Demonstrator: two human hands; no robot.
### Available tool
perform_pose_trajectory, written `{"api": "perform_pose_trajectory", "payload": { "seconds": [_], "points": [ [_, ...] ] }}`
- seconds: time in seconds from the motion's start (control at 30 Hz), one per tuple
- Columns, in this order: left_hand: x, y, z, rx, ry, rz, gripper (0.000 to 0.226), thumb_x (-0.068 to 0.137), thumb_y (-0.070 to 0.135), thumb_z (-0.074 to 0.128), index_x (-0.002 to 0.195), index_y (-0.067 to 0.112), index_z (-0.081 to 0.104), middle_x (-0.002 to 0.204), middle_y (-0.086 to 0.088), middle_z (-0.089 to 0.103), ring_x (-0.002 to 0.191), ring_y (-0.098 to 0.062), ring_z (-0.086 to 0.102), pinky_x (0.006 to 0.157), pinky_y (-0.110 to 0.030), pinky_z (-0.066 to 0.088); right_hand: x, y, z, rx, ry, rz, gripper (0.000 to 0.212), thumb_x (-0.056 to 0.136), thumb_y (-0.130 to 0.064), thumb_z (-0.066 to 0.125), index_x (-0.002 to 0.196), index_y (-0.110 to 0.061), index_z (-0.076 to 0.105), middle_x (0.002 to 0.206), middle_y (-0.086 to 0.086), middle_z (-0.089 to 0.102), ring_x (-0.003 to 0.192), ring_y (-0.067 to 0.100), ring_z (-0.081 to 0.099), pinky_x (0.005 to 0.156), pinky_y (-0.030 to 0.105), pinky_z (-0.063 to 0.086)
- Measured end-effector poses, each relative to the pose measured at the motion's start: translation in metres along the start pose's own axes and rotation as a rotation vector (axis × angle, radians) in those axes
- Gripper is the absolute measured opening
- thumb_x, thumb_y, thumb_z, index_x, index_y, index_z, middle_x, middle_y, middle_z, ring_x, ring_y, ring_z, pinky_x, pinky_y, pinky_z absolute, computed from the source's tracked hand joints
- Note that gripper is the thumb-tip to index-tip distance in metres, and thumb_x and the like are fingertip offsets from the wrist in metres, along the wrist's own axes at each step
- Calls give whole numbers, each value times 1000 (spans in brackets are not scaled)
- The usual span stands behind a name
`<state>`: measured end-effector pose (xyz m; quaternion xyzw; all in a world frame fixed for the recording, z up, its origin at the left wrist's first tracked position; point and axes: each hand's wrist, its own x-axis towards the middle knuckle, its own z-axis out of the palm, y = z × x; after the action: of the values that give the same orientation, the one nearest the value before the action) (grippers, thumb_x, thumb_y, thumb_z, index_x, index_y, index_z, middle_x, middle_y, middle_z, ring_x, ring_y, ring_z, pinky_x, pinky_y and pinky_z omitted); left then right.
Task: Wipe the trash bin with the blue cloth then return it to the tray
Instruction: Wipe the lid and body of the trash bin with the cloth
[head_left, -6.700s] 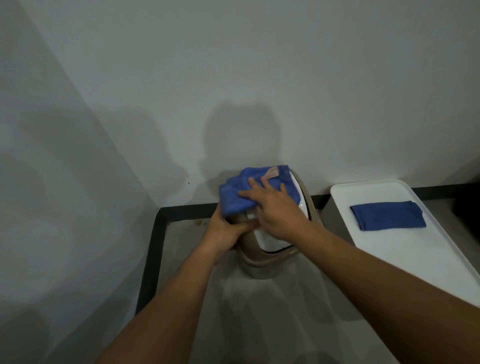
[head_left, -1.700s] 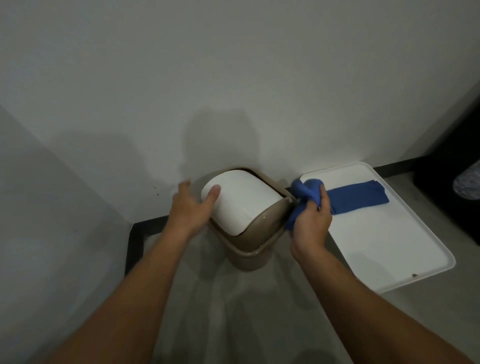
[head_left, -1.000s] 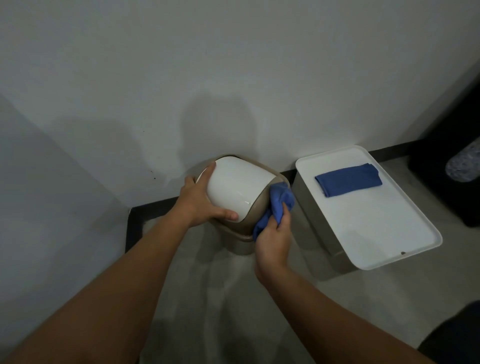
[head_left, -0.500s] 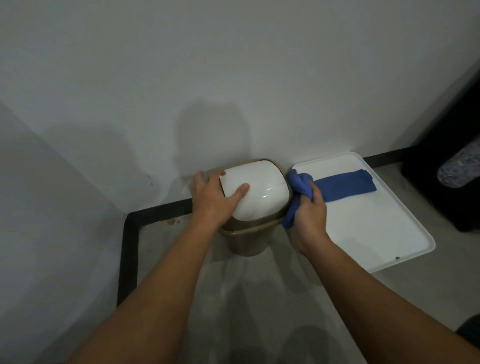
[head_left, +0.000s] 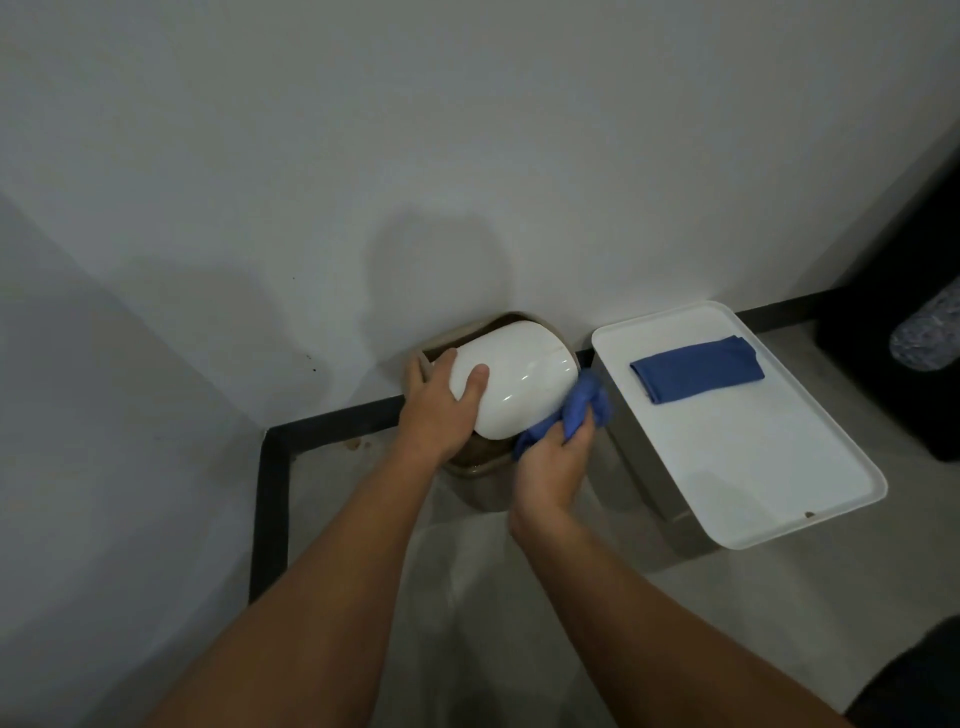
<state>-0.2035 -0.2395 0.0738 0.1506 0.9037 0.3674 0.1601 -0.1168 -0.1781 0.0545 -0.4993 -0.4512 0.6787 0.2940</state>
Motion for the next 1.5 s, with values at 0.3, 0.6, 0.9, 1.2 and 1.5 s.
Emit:
{"api": "perform_pose_trajectory", "payload": {
  "seconds": [0.3, 0.6, 0.9, 1.2, 1.5],
  "points": [
    [3, 1, 0, 8, 15, 3, 65, 89, 59, 33, 144, 24, 27, 154, -14, 12, 132, -34, 33, 105, -40, 31, -65, 32, 12, 53, -154, 142, 29, 97, -26, 34, 124, -34, 44, 104, -5, 58, 87, 4, 56, 82, 30, 47],
    [8, -5, -11, 19, -17, 29, 68, 88, 60, 34, 147, 30, 15, 156, -15, 12, 138, -34, 27, 111, -44, 24, -52, 8, -41, 104, -27, 203, 25, 95, -18, 39, 115, -22, 53, 87, 8, 63, 81, 25, 61, 82, 46, 52],
    [-5, -12, 14, -507, 69, -239, 60, 94, 54, 13, 148, 30, 4, 159, -5, 13, 142, -28, 18, 116, -49, 16, 42, -55, -14, -537, -346, -596, 49, 96, -20, 34, 139, -40, 21, 135, 5, 42, 107, 8, 51, 88, 9, 39],
    [-5, -8, 19, -662, 55, -275, 69, 88, 59, 26, 148, 31, 5, 157, -9, 18, 139, -30, 29, 113, -50, 26, -13, -4, -9, -736, -578, -671, 62, 94, -4, 33, 138, -41, 7, 151, -10, -11, 141, 15, -9, 112, 36, 19],
    [2, -22, -5, -859, -12, -439, 79, 74, 50, 63, 141, 38, 22, 127, 0, 45, 104, -27, 53, 69, -44, 52, -27, -26, -46, -54, -374, -297, 39, 95, -15, 38, 123, -41, 47, 121, -2, 57, 94, 0, 63, 73, 15, 54]
  ]
}}
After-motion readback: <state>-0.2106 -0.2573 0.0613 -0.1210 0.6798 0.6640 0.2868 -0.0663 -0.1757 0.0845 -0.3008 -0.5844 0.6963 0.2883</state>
